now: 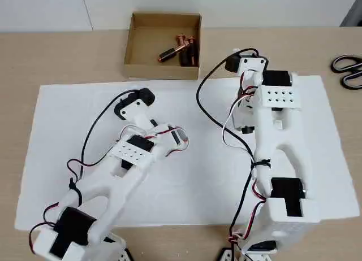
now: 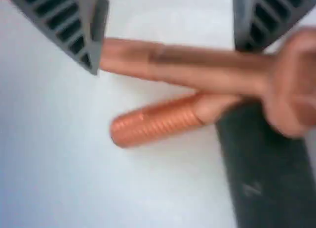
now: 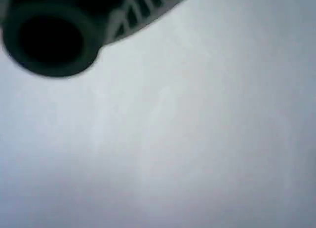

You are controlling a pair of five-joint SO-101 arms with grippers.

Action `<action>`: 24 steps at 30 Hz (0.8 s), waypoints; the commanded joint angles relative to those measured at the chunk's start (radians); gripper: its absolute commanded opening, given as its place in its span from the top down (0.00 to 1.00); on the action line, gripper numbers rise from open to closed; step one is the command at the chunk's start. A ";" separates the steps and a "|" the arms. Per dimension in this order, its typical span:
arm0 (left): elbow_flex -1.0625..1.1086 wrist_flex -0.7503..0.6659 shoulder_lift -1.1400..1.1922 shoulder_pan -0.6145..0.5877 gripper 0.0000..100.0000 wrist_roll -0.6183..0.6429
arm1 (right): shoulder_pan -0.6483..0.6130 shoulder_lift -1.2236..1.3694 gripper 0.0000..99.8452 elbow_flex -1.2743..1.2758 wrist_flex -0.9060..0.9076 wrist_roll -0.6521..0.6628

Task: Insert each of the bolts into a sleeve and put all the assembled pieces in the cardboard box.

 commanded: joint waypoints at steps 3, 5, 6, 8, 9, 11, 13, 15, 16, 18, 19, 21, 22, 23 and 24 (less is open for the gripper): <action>-0.045 -0.043 -0.005 -0.041 0.83 0.005 | 0.001 -0.061 0.99 -0.005 -0.013 -0.009; -0.036 -0.046 -0.005 -0.038 0.83 0.005 | 0.001 -0.061 0.99 -0.005 -0.013 -0.009; -0.036 -0.046 -0.005 -0.038 0.83 0.005 | -0.001 -0.061 0.99 -0.005 -0.013 -0.009; -0.030 -0.046 -0.003 -0.038 0.83 0.005 | -0.001 -0.061 0.99 -0.005 -0.013 -0.009; -0.030 -0.046 0.002 -0.038 0.83 0.005 | -0.001 -0.061 0.99 -0.005 -0.013 -0.009; -0.033 -0.046 0.029 -0.041 0.83 0.005 | -0.002 -0.061 0.99 -0.005 -0.013 -0.009; -0.038 -0.046 0.064 -0.041 0.83 0.005 | -0.002 -0.061 0.99 -0.005 -0.013 -0.009; -0.047 -0.046 0.086 -0.040 0.87 0.009 | -0.002 -0.061 0.99 -0.005 -0.013 -0.009; -0.058 -0.043 0.092 -0.038 0.90 0.017 | -0.002 -0.061 0.99 -0.005 -0.013 -0.009; -0.073 -0.043 0.101 -0.041 0.95 0.020 | -0.001 -0.061 0.99 -0.005 -0.013 -0.009; -0.076 -0.044 0.101 -0.041 0.97 0.020 | -0.001 -0.061 0.99 -0.003 -0.013 -0.009; -0.076 -0.044 0.101 -0.038 0.99 0.017 | -0.001 -0.061 0.99 -0.003 -0.013 -0.009; -0.076 -0.044 0.100 -0.038 0.99 0.017 | 0.001 -0.061 0.99 -0.003 -0.013 -0.009; -0.076 -0.043 0.098 -0.038 0.99 0.017 | 0.001 -0.061 0.99 -0.003 -0.013 -0.009; -0.074 -0.043 0.095 -0.038 0.99 0.015 | 0.001 -0.061 0.99 -0.003 -0.013 -0.009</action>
